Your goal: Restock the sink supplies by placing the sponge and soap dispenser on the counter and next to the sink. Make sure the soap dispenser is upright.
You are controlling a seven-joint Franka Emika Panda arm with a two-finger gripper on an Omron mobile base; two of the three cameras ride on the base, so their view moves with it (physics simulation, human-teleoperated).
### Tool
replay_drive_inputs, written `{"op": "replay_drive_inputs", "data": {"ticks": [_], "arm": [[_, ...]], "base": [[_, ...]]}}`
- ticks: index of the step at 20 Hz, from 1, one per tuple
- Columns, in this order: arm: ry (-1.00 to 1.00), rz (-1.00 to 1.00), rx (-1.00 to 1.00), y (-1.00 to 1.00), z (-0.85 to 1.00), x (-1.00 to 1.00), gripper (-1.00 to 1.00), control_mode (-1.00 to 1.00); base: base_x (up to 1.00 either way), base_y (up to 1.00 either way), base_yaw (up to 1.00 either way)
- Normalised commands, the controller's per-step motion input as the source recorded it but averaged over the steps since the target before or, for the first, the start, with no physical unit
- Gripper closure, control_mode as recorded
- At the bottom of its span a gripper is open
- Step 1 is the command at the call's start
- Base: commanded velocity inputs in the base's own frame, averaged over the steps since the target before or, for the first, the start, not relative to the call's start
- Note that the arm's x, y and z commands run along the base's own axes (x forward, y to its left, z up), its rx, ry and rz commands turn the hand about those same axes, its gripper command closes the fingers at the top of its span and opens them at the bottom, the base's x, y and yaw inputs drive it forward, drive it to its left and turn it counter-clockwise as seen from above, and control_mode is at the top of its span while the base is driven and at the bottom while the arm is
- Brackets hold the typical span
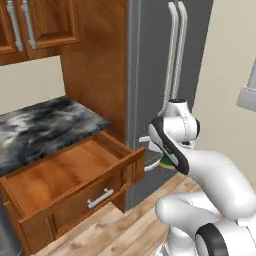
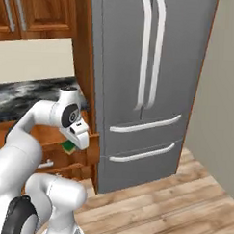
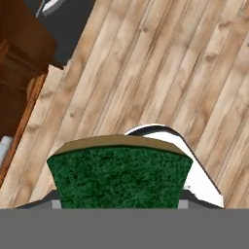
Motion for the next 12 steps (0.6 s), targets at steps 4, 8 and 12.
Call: {"op": "replay_drive_inputs", "data": {"ticks": [4,8,12], "arm": [[0.0,0.0,0.0,0.0,0.0,0.0,1.0,1.0],[0.0,0.0,0.0,0.0,0.0,0.0,1.0,1.0],[0.0,0.0,0.0,0.0,0.0,0.0,1.0,1.0]], "base": [[-0.03,0.0,-1.0],[0.0,0.0,-1.0],[0.0,0.0,-1.0]]}}
